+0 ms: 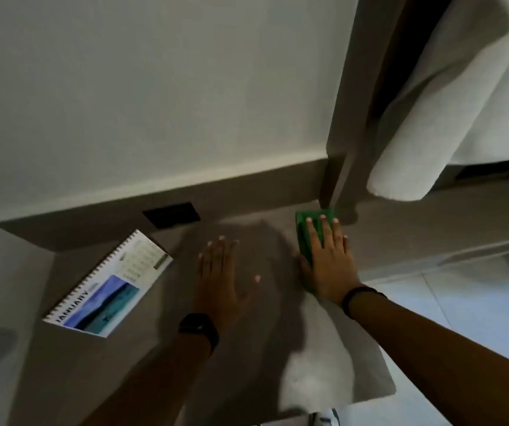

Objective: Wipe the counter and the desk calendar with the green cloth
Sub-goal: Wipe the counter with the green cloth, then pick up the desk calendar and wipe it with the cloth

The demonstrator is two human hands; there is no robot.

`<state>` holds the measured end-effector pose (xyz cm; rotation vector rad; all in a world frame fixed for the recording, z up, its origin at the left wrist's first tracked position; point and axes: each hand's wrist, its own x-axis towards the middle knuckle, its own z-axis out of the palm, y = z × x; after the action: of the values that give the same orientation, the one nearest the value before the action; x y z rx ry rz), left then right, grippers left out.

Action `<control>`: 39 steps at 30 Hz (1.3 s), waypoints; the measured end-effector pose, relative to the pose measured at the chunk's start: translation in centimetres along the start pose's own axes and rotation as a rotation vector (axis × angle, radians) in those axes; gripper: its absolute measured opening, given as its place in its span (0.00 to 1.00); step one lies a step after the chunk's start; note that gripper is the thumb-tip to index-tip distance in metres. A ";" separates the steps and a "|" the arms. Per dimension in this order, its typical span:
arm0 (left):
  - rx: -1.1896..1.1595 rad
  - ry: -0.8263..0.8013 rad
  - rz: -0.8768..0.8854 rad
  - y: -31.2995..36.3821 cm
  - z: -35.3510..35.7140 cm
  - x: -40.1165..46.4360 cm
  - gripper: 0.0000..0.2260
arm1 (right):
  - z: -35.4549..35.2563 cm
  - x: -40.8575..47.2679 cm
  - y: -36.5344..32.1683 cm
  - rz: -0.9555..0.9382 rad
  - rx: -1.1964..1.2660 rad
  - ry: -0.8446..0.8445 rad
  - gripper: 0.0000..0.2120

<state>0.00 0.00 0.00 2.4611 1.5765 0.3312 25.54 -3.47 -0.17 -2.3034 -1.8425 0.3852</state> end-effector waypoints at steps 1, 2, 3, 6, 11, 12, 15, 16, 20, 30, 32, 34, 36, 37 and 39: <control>-0.012 -0.047 -0.019 -0.5 1.8 -0.4 0.39 | 1.4 0.5 0.6 0.038 0.010 -0.050 0.39; -0.015 -0.069 -0.045 -0.9 3.1 -0.5 0.39 | 2.6 1.0 1.2 0.073 0.008 -0.062 0.39; -0.004 -0.107 -0.055 -1.5 4.6 -1.1 0.38 | 3.9 1.3 1.8 0.096 -0.012 -0.074 0.40; 0.047 -0.169 -0.065 -2.7 7.5 -2.4 0.38 | 6.6 1.6 2.5 0.124 -0.056 -0.038 0.38; 0.073 -0.147 -0.058 -3.1 8.6 -2.6 0.39 | 7.5 1.8 2.3 0.122 -0.075 0.017 0.30; 0.064 -0.147 -0.061 -3.0 8.5 -2.6 0.39 | 7.6 1.8 2.1 0.131 -0.076 0.025 0.30; 0.054 -0.157 -0.064 -3.0 8.4 -2.5 0.39 | 7.8 2.0 2.0 0.146 -0.034 0.034 0.29; 0.039 -0.162 -0.067 -3.0 8.4 -2.5 0.39 | 7.8 2.1 2.1 0.150 -0.001 0.038 0.28; 0.026 -0.190 -0.056 -3.8 6.8 -3.4 0.39 | 7.2 1.2 0.5 0.156 0.163 0.055 0.26; 0.352 -0.036 -0.082 -17.3 -10.6 -5.2 0.45 | 9.7 -2.9 -18.5 0.079 0.818 0.051 0.25; 0.441 -0.090 -0.123 -20.7 -13.2 -4.4 0.49 | 10.4 -2.4 -23.2 0.040 0.900 0.047 0.25; 0.491 -0.179 -0.154 -23.0 -14.0 -4.0 0.52 | 11.2 -1.6 -27.4 -0.003 0.983 0.050 0.26; 0.510 -0.257 -0.153 -24.0 -13.7 -3.9 0.52 | 12.2 -0.8 -31.2 -0.048 1.027 0.059 0.27; 0.500 -0.271 -0.150 -24.4 -13.3 -3.9 0.52 | 12.8 -0.4 -32.9 -0.063 1.028 0.059 0.28; 0.468 -0.268 -0.170 -24.8 -12.6 -4.0 0.52 | 13.8 0.3 -35.7 -0.074 1.009 0.052 0.30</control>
<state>-26.78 7.17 4.60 2.5159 1.8881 -0.4246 -11.74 4.41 -3.04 -1.5121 -1.2345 0.9545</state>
